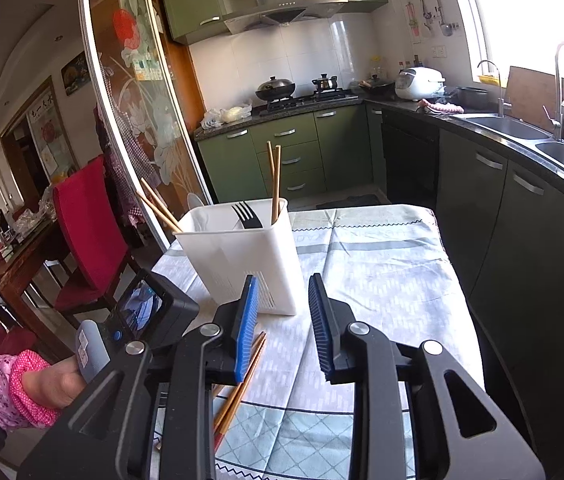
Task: Organize utensils
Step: 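Grasp a wooden chopstick on the table with the left gripper, then lift the chopstick with the left gripper while the right gripper grasps another chopstick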
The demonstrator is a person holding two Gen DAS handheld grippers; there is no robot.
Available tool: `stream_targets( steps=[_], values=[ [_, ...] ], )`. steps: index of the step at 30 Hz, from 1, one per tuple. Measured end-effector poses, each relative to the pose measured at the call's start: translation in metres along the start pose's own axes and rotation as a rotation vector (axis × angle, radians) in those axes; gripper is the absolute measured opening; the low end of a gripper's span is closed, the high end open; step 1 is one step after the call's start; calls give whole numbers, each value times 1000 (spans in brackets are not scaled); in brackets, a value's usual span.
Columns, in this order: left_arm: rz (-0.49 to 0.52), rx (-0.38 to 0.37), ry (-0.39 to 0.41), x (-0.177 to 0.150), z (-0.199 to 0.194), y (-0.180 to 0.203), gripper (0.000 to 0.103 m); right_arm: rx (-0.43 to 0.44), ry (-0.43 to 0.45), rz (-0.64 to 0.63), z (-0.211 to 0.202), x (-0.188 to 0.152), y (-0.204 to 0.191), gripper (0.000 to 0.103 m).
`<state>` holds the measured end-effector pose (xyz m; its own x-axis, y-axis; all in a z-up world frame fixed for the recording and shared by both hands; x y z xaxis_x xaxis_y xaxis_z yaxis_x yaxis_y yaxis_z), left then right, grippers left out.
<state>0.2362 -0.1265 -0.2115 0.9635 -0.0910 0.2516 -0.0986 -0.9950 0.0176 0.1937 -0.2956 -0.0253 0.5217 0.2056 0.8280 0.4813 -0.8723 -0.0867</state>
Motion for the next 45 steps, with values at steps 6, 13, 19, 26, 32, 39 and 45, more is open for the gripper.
stream_targets(
  steps=[6,13,19,26,32,39,45],
  values=[
    [-41,-40,31,3,-10,-14,6,62,-226,-16,58,-39,-20,27],
    [-79,-85,282,-1,-81,-45,6,140,-458,18,131,-101,-42,27],
    [-71,-88,410,-5,-123,-50,6,112,-521,-32,153,-118,-56,26],
    [-78,-123,400,-16,-125,-50,6,88,-549,-79,158,-124,-66,23],
    [-81,-139,393,-17,-123,-49,6,79,-563,-128,161,-126,-80,23],
    [-85,-141,394,-18,-124,-52,6,46,-577,-176,172,-125,-94,19],
    [-98,-146,394,-18,-125,-54,6,21,-564,-171,187,-116,-96,7]
  ],
)
Point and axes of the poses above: each gripper's, at about its wrist camera, not at the fingertips, and z roughly the way its jaws point, y to its right, x to its top, the point moved 8 cm from there along z, roughly the way its jaws point, and after that the axes turned 10 degrees about -z, right-handed, at the moved point
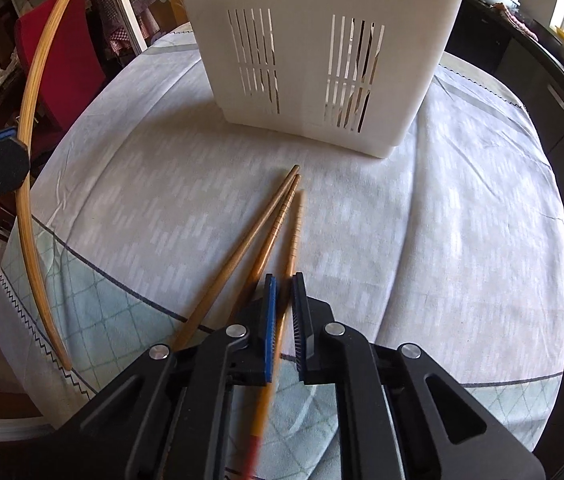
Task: Organize utensils
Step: 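Lift the chopstick with the left gripper while the right gripper grasps another chopstick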
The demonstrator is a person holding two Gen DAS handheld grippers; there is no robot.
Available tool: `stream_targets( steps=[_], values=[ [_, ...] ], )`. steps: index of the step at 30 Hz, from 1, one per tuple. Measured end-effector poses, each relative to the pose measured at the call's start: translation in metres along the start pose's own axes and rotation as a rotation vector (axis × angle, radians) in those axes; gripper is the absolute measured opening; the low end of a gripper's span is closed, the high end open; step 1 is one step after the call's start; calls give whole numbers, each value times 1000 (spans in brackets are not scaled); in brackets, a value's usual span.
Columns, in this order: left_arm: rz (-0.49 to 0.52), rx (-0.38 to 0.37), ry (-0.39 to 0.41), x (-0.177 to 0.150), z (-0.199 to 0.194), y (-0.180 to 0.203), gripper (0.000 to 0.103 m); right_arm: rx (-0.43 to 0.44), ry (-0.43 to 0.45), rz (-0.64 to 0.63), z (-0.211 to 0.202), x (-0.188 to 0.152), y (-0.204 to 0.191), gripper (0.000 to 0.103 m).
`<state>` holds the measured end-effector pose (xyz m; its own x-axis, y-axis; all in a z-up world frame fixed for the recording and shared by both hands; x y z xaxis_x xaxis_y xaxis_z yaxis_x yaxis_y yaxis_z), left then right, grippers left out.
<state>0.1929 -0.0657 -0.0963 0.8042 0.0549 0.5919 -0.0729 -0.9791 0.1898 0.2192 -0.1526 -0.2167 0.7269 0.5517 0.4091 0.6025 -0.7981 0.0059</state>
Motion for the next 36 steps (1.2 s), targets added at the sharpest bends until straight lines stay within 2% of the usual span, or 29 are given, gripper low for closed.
stream_targets(
  steps=[6,15,22,28,36],
  values=[
    [6,-1,15,0,-6,0,6,41,62,48,-14,5,5,7],
    [16,-14,60,3,-26,3,6,57,288,98,-101,8,22,7],
    [32,-20,87,3,-43,9,6,43,401,94,-159,-10,34,7],
    [43,-21,102,3,-51,14,6,32,435,90,-181,-18,39,7],
    [64,-36,120,10,-62,28,6,38,448,98,-184,-23,40,7]
  ],
)
Point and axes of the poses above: each gripper's, at about its wrist camera, not at the fingertips, and z roughly the way its jaws point, y to its right, x to its top, the point moved 8 cm from there along z, roughly the way its jaws point, and after that the axes turned 10 degrees about -z, right-handed, at the moved point
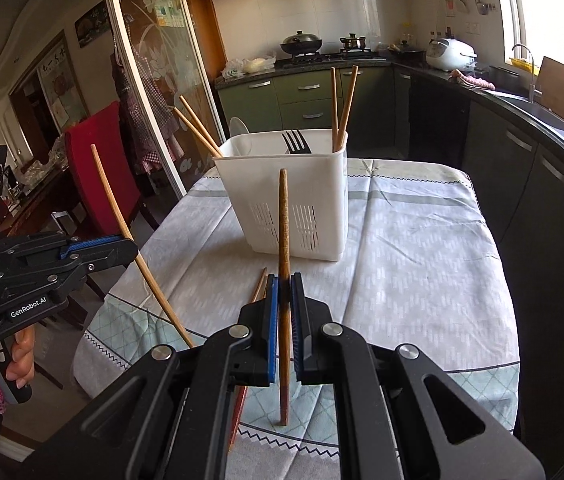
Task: Organize utensils
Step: 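Lift the chopstick with the left gripper while the right gripper grasps another chopstick, then insert the chopstick into the holder and open the left gripper while the right gripper carries its chopstick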
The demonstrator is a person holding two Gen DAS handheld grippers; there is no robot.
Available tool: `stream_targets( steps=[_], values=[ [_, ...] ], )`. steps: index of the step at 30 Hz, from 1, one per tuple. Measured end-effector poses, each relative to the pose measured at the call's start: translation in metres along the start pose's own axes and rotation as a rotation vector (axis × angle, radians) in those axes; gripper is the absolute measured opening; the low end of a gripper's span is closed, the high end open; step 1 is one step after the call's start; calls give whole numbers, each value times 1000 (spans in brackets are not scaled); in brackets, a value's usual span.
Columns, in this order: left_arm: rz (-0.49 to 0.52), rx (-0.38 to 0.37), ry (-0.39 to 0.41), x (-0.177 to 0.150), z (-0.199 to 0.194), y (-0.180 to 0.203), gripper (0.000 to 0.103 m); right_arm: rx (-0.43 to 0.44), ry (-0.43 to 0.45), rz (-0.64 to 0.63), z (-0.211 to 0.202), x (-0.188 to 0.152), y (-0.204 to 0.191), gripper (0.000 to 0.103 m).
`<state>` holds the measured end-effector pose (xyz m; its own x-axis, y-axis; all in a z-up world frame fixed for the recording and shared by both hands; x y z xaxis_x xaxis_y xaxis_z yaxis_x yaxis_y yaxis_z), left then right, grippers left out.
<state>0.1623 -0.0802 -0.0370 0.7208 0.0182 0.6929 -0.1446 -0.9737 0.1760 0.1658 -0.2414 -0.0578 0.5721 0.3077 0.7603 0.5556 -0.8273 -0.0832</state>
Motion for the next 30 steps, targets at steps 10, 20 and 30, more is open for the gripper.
stream_targets(
  steps=[10,20,30],
  values=[
    [-4,-48,152,88,-39,24,6,5,2,14,0,-3,8,7],
    [-38,27,337,181,-20,23,6,15,13,37,-5,-7,18,7],
    [-55,101,171,147,56,1,6,31,76,67,-24,11,24,7]
  ],
)
Point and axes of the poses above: each gripper's, at about its wrist camera, not at the fingertips, and z roughly the way its jaws point, y to its right, x to its top, the point moved 8 cm from there along z, roughly the way its jaws point, and after that the axes turned 10 degrees about -z, right-handed, at the moved point
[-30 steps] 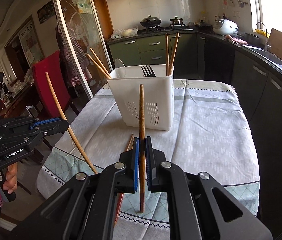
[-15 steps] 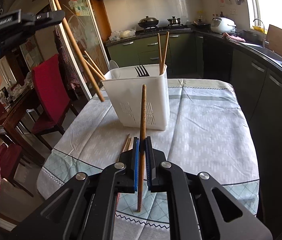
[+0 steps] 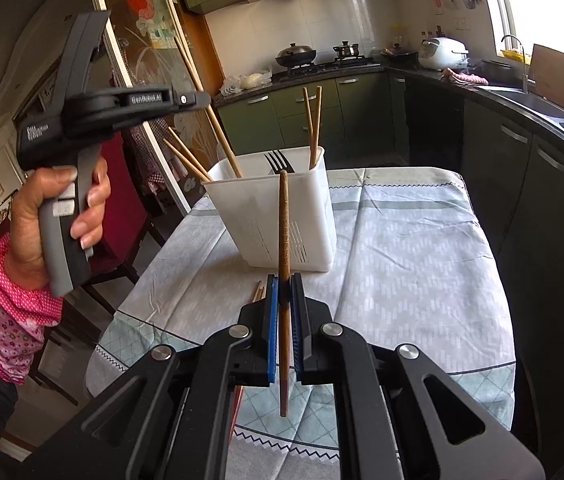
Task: Organize utensils
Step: 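Insert the chopstick into the holder and open the left gripper while the right gripper carries its chopstick, then lower the chopstick into the holder and open the right gripper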
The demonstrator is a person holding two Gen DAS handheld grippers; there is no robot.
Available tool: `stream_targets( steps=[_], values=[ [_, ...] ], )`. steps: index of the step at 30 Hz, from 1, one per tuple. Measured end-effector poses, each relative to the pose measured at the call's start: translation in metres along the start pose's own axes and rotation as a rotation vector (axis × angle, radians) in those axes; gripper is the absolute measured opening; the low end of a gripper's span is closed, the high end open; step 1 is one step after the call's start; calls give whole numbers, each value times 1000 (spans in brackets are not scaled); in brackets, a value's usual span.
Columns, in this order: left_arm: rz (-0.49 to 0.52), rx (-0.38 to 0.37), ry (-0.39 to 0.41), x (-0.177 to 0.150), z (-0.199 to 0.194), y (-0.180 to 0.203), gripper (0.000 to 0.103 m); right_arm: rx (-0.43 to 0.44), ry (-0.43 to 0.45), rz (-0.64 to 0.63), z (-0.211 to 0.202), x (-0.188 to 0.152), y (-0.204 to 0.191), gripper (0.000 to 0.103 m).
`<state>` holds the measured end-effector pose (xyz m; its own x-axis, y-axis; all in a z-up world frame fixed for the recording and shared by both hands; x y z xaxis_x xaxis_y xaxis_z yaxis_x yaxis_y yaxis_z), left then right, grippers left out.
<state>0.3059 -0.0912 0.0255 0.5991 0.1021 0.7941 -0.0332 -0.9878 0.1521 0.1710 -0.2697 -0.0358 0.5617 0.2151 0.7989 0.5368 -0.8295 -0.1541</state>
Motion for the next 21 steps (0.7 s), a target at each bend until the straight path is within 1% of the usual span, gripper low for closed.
stream_targets(
  steps=[3,6,10,13,15,17,18,21],
  values=[
    [1,4,-36,-14,3,-6,7,-1,41,4,-8,19,0,7],
    [-1,0,-46,-21,-5,-13,13,-1,98,10,-17,46,-1,7],
    [-4,-14,-46,-31,-27,-19,14,-18,237,21,-33,100,-2,7],
    [-4,-26,-56,-42,-43,-22,14,-65,359,27,-42,141,1,7],
    [1,-28,-69,-52,-53,-26,15,-104,411,23,-41,163,6,7],
    [1,-31,-88,-63,-59,-30,15,-139,424,18,-29,179,10,7],
    [2,-33,-99,-69,-61,-31,15,-151,415,16,-20,184,13,7],
    [4,-34,-132,-87,-64,-35,15,-176,348,18,16,186,21,7]
  ],
)
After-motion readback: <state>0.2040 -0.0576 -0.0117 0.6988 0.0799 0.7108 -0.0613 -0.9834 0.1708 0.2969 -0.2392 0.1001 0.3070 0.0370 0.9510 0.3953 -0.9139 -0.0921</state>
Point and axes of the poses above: each gripper's, at about its wrist camera, not at the fingertips, and z roughly the way its jaws point, y to its right, x to its top, the point moved 8 cm from there along z, roughly the way its jaws point, and after that the axes turned 10 degrees about -z, right-handed, at the moved point
